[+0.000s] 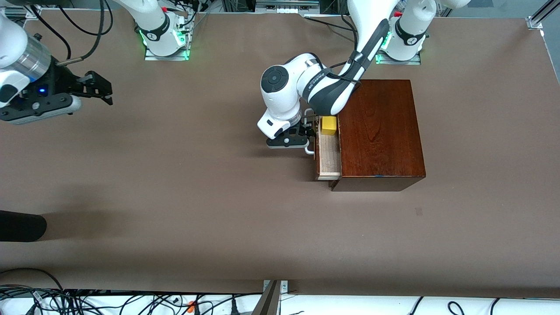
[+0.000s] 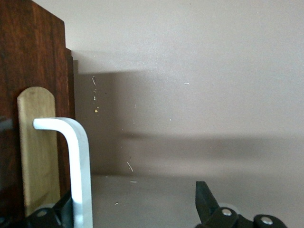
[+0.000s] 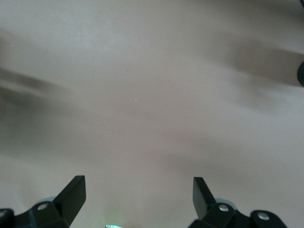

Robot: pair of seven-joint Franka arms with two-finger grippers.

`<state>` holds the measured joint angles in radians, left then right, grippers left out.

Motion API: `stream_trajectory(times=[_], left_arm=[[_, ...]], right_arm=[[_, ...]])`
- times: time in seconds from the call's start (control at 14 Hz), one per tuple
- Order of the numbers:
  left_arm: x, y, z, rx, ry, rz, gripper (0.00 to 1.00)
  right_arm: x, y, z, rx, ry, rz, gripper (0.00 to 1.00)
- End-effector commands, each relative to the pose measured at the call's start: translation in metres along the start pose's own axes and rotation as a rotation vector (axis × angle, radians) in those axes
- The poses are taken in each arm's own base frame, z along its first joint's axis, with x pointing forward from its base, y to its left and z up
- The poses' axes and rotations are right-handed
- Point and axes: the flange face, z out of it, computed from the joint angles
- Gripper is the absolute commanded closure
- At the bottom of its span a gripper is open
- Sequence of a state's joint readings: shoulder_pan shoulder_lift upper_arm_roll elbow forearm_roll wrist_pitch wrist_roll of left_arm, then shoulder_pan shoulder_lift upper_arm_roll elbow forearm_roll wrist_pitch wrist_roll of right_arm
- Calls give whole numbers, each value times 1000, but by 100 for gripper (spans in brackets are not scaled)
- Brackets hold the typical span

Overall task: Open drawer, take yellow block, close drawer
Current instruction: 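Keep pulling the drawer handle further out with the left gripper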

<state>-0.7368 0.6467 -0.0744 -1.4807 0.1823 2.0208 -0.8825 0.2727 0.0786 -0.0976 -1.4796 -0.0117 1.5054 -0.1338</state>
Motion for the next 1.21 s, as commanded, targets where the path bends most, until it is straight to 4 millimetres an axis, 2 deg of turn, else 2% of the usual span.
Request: stream_trajectory(times=[0.0,0.29,0.64,0.79,1.14], left_arm=[[-10,34,-4,-135,-15,-37,0],[-15,42,10,-121,-25,-58,0],[2,36,-6,-172,-38,-127,0],[1,37,-7,-178,-42,-143,0],[-5,43,5,-166,-55,-148,0]], right_arm=[[-5,-9,-9,-17,5,-11,0],[-6,-6,-9,-16,5,-5,0],[-6,-2,-9,-15,3,1,0],[-7,-3,-10,-14,2,-1,0],[-7,-7,-11,-15,7,-8,0]])
